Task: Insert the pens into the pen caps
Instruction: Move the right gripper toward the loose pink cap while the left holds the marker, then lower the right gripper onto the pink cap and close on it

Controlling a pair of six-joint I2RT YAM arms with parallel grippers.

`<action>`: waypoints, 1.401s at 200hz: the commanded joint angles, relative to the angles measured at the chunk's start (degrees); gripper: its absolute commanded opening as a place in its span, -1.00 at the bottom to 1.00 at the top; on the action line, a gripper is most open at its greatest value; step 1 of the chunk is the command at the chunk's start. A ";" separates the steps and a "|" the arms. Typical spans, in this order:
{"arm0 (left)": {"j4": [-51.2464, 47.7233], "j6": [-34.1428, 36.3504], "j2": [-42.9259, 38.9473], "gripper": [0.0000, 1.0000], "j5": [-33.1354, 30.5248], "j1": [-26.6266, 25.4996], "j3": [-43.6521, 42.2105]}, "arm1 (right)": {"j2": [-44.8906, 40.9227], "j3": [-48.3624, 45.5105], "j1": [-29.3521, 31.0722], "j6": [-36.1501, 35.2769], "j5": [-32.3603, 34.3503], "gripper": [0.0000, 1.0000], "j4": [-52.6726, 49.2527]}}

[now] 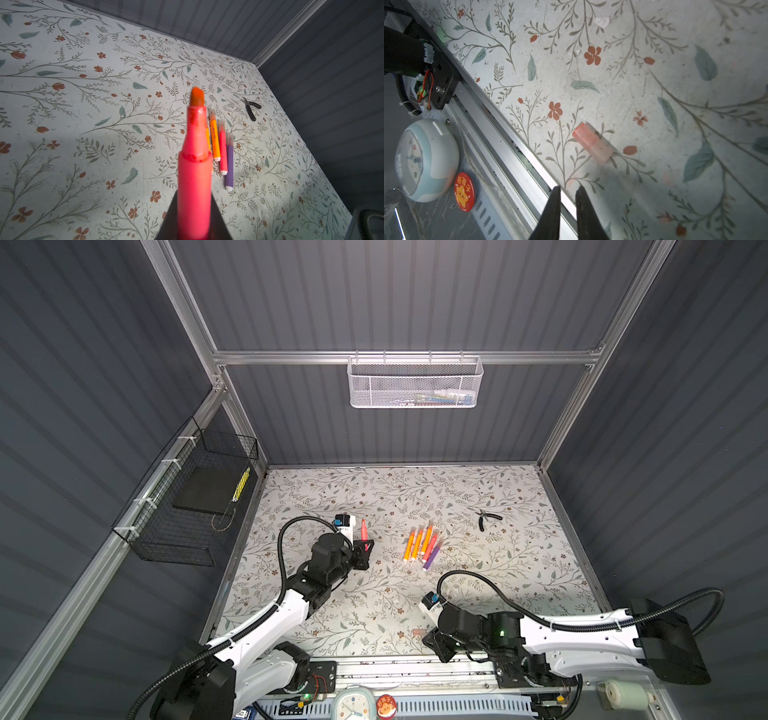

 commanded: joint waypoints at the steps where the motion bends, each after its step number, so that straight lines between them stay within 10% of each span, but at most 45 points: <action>1: 0.01 0.08 0.10 -1.00 0.53 -0.16 0.78 | 1.98 0.83 0.44 0.21 0.89 -0.64 0.51; 161: 0.71 -0.63 -0.61 -1.00 1.68 -0.13 0.50 | 13.72 5.01 -3.59 -1.55 11.62 -0.83 1.36; 280: 0.89 -0.25 -0.65 -1.00 1.35 -0.16 0.08 | 16.85 8.34 -5.20 -3.36 7.14 -0.82 6.78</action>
